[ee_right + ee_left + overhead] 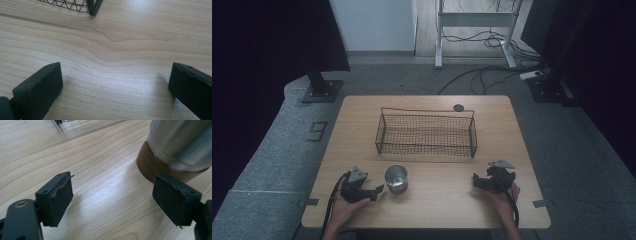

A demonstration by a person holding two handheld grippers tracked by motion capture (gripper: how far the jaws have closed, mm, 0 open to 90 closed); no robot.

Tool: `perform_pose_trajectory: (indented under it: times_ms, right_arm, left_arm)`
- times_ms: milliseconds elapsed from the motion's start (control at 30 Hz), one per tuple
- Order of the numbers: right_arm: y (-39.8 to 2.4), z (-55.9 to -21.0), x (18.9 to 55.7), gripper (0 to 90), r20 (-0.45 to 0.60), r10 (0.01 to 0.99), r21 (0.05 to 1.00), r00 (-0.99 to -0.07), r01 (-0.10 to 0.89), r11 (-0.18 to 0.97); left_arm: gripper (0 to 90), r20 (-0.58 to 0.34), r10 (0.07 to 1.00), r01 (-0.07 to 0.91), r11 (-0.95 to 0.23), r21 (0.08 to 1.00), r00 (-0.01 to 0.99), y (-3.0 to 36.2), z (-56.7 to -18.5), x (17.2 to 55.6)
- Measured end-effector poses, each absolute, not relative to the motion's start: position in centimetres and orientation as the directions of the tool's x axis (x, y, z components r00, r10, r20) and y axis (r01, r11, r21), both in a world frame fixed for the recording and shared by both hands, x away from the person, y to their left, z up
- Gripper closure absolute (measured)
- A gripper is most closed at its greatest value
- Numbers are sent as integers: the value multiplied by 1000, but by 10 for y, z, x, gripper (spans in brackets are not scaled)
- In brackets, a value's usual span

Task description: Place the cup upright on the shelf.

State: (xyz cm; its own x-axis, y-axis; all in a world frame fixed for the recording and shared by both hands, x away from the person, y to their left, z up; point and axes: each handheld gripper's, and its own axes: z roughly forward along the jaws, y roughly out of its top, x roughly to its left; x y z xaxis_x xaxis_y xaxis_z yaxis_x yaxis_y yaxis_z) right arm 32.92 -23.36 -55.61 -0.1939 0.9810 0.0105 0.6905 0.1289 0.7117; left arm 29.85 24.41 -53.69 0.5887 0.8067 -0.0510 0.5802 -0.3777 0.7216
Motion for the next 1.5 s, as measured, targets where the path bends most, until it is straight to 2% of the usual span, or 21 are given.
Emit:
perform_pose_trajectory:
  times_ms: [533,1200,1500]
  right_arm:
    - [-234,-556,329,0,10,981,712,-195,690,130]
    - [-233,-556,330,0,9,980,713,-199,689,133]
    - [-233,-556,330,0,9,980,713,-199,688,133]
  left_arm:
    - [173,-67,825,595,-346,725,561,252,-529,299]
    - [144,-124,775,555,-320,767,619,239,-507,289]
    - [135,-109,739,534,-368,761,665,221,-508,287]
